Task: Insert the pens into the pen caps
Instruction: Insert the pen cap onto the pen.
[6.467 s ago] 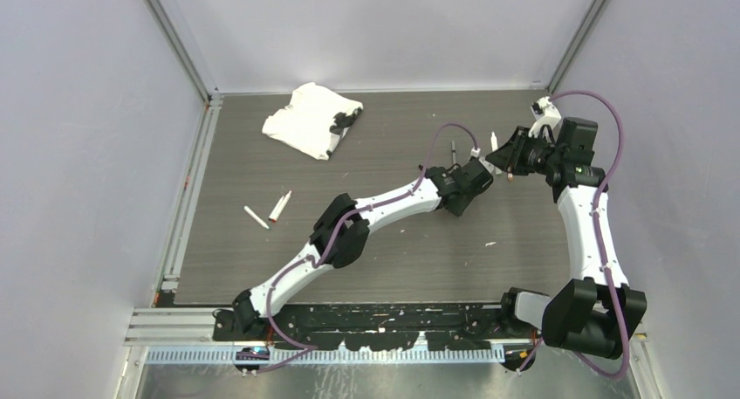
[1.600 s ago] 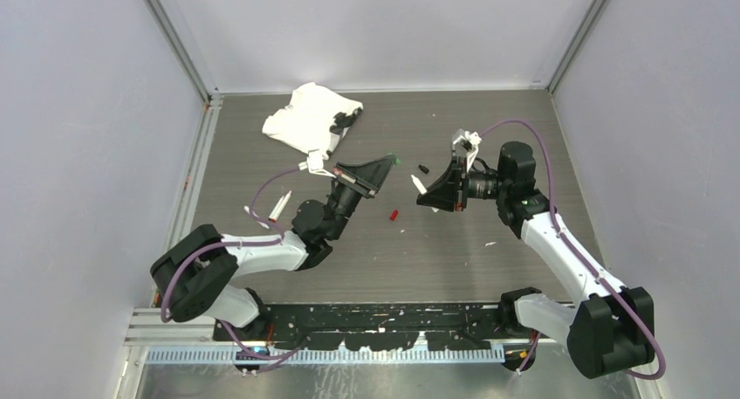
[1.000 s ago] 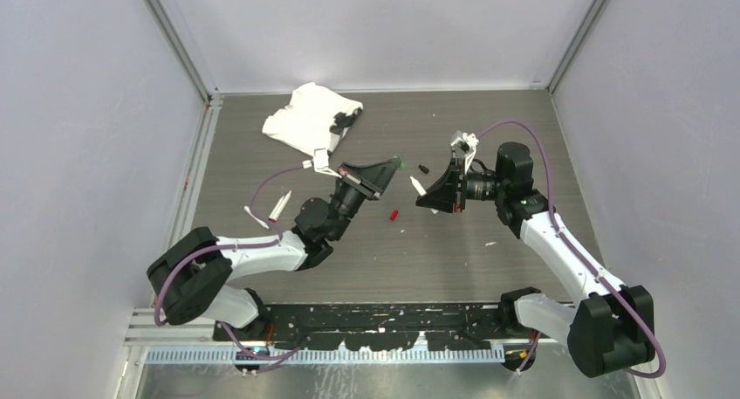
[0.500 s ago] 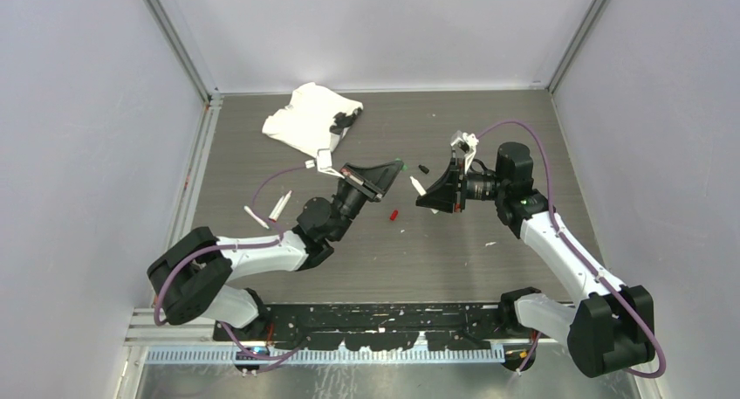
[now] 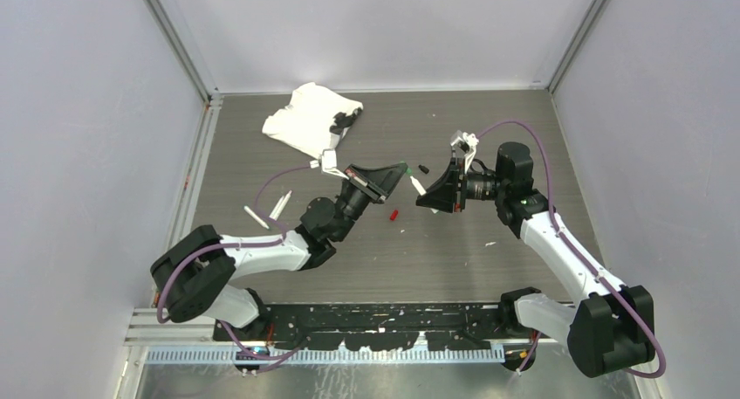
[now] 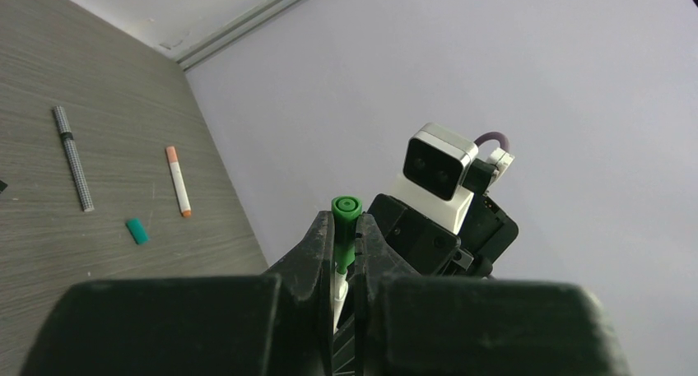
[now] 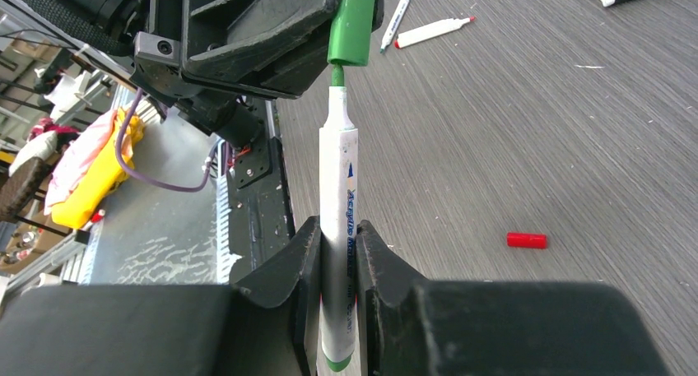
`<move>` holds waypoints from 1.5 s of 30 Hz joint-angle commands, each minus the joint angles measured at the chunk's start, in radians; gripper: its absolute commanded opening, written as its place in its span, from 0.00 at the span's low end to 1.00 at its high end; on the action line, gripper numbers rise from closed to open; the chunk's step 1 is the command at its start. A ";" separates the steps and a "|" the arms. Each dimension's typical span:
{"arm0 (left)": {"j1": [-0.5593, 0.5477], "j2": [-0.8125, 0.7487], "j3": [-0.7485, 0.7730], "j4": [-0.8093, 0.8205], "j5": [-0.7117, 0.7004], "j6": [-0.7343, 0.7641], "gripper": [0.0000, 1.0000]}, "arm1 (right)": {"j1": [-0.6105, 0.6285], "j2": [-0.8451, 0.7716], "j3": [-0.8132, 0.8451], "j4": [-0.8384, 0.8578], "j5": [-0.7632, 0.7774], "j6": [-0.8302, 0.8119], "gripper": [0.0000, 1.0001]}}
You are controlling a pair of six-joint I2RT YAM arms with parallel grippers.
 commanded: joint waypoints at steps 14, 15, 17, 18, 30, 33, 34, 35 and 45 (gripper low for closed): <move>-0.013 -0.024 0.014 -0.012 0.003 0.026 0.01 | 0.007 -0.008 0.050 -0.028 0.027 -0.043 0.01; -0.014 -0.025 0.014 -0.019 0.002 0.025 0.01 | 0.008 -0.010 0.051 -0.031 0.029 -0.047 0.01; -0.014 -0.030 0.013 -0.030 0.000 0.027 0.01 | 0.007 -0.009 0.052 -0.038 0.031 -0.052 0.01; -0.016 -0.032 0.011 -0.035 -0.002 0.027 0.01 | 0.007 -0.008 0.052 -0.038 0.031 -0.051 0.01; -0.027 -0.029 0.011 -0.053 0.011 0.025 0.01 | 0.007 -0.009 0.057 -0.063 0.055 -0.076 0.01; -0.034 -0.029 0.014 -0.071 0.010 0.027 0.01 | 0.008 -0.010 0.058 -0.066 0.059 -0.083 0.01; -0.040 -0.028 0.014 -0.078 0.007 0.028 0.01 | 0.007 -0.010 0.058 -0.066 0.062 -0.086 0.01; -0.045 -0.026 0.014 -0.081 0.005 0.027 0.01 | 0.007 -0.012 0.059 -0.066 0.064 -0.089 0.01; -0.094 -0.024 0.035 -0.160 -0.037 0.066 0.01 | 0.007 -0.012 0.063 -0.117 0.078 -0.125 0.01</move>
